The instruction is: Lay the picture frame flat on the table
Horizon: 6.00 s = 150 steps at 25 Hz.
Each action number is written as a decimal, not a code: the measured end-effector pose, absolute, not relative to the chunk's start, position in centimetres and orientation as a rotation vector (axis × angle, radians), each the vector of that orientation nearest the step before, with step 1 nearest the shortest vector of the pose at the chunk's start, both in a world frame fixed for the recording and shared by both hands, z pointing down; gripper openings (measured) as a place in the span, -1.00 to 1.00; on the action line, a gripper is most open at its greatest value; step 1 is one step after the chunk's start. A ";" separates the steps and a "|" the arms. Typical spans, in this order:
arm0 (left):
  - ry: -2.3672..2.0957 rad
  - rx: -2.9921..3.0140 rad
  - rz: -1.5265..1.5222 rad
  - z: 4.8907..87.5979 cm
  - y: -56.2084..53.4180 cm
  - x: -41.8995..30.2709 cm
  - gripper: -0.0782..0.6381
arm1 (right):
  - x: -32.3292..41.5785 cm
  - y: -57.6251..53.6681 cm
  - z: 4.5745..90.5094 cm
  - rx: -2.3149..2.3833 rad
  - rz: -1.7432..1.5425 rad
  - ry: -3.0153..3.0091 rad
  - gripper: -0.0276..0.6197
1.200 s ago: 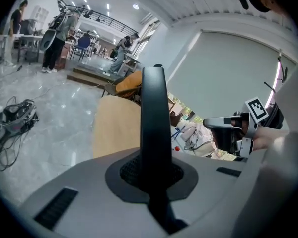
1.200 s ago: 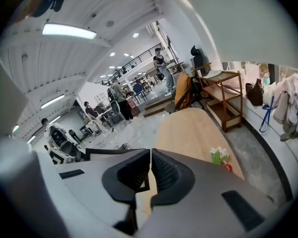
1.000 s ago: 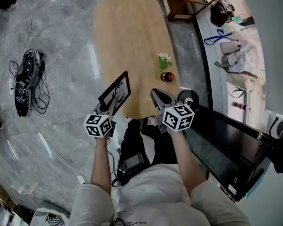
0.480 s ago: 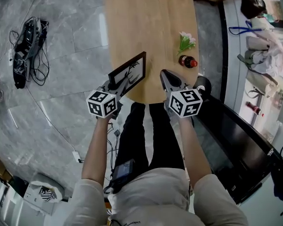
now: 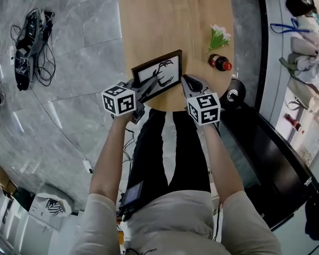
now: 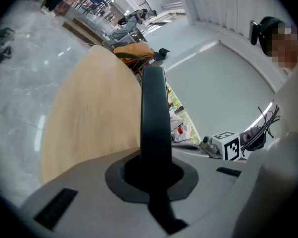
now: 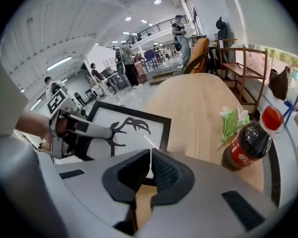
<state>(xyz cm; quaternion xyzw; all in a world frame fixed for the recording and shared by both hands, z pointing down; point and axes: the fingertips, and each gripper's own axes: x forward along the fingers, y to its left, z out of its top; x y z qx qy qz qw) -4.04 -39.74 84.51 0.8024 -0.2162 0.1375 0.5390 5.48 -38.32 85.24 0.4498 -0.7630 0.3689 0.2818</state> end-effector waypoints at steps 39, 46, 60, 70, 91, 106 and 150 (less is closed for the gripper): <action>-0.876 1.800 0.658 93.5 -45.2 -4.7 -0.17 | 6.2 -41.2 95.2 1.138 1.003 -2.042 -0.81; -0.978 1.740 0.728 94.8 -45.1 -5.6 0.00 | 6.2 -40.7 95.3 1.154 0.996 -2.029 -0.81; -0.925 1.642 0.749 96.4 -43.5 -7.0 0.04 | 6.5 -39.8 95.6 1.188 1.019 -1.997 -0.81; -0.929 1.666 0.812 97.0 -42.7 -8.1 0.04 | 6.6 -40.1 96.1 1.200 1.002 -1.971 -0.81; -0.891 1.879 0.823 89.0 -40.3 -9.9 0.04 | 3.3 -40.3 89.1 1.244 0.939 -1.982 -0.81; -0.878 2.132 0.851 72.9 -35.4 -8.9 0.04 | 3.0 -35.5 73.9 1.395 0.925 -2.055 -0.81; -1.324 2.271 0.620 50.4 -18.9 -6.3 -0.72 | 5.1 -19.7 51.6 1.372 0.891 -2.337 -0.81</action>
